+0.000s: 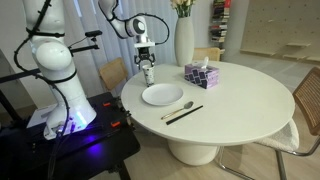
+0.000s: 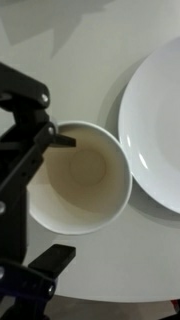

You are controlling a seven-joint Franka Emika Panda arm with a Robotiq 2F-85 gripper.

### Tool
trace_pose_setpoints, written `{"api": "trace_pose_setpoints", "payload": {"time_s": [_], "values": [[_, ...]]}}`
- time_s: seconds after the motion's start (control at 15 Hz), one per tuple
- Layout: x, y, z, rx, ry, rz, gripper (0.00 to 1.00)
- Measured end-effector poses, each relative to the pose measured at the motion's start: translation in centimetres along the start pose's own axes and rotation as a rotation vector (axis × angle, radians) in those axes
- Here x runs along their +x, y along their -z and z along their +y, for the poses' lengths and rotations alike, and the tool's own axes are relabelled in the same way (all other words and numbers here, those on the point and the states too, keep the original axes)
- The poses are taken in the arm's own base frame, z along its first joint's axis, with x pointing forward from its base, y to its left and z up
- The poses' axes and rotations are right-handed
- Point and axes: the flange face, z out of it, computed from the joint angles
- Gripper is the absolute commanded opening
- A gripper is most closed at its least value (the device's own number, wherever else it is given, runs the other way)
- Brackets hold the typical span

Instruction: Move the white cup to the left of the white plate

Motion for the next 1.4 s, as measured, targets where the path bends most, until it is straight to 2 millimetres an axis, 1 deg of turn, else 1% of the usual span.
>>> {"api": "trace_pose_setpoints", "payload": {"time_s": [0.4, 0.53, 0.67, 0.87, 1.07, 1.27, 1.4], "values": [[0.2, 0.5, 0.2, -0.008, -0.008, 0.008, 1.00], [0.3, 1.6, 0.1, -0.022, -0.016, 0.018, 1.00], [0.3, 3.6, -0.5, -0.041, -0.025, 0.027, 1.00], [-0.1, 8.0, -2.0, -0.093, -0.046, 0.043, 1.00], [-1.1, 13.8, -4.2, -0.166, -0.078, 0.078, 1.00], [-3.5, 20.4, -7.1, -0.237, -0.111, 0.117, 1.00], [-6.1, 23.8, -8.9, -0.256, -0.143, 0.122, 1.00]]}}
